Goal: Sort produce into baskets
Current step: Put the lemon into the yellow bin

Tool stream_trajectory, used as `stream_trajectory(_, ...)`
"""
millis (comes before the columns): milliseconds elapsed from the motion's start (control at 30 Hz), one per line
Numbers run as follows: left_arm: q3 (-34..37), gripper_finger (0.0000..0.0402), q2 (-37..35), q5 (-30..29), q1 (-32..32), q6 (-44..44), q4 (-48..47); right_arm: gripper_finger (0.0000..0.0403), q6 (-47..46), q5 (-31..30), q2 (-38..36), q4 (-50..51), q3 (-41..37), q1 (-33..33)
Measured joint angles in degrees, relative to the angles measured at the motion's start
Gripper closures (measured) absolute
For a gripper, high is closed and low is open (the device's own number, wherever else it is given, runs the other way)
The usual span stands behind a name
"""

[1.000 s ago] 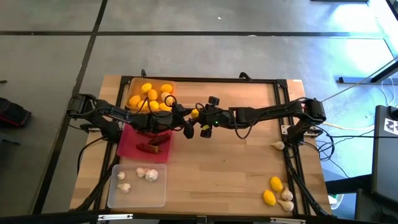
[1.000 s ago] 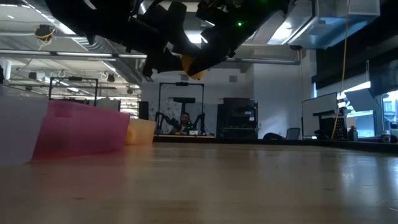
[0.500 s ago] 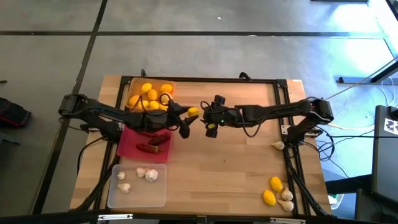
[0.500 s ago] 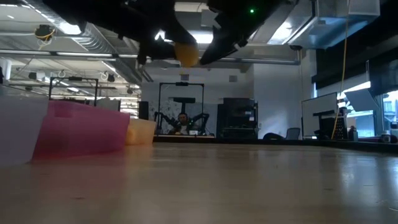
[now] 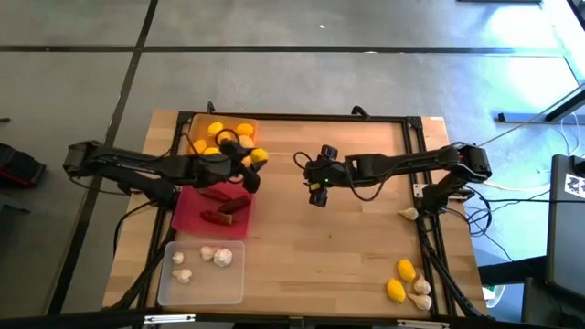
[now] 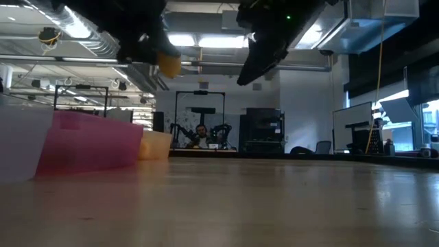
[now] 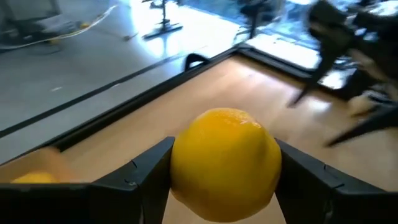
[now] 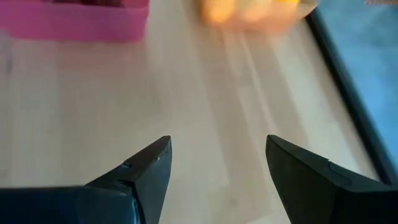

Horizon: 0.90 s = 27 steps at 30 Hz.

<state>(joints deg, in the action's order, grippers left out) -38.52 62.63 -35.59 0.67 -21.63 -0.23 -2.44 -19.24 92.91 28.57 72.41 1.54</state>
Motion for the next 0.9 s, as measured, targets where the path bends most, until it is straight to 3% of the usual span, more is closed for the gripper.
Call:
stream_trajectory(200,0.0,0.0171,-5.2,-2.2,-4.4,-4.0,-14.1,0.0148,-2.2,2.9,0.0,-1.5,-4.0,0.0)
stream_trajectory(467,0.0,0.0171,-3.7,-2.1,-12.9,-8.6,-27.1,0.0148,-4.9,4.4,0.0,-8.4,-11.2,-0.1)
stream_trajectory(633,0.0,0.0171,-2.2,-1.4,-18.3,-8.1,-27.6,0.0148,-6.2,5.4,0.0,-10.0,-12.7,-0.1)
stream_trajectory(900,0.0,0.0171,2.3,7.0,-27.0,-4.5,-27.2,0.0148,-6.1,5.4,-0.1,-10.4,-12.6,-0.1)
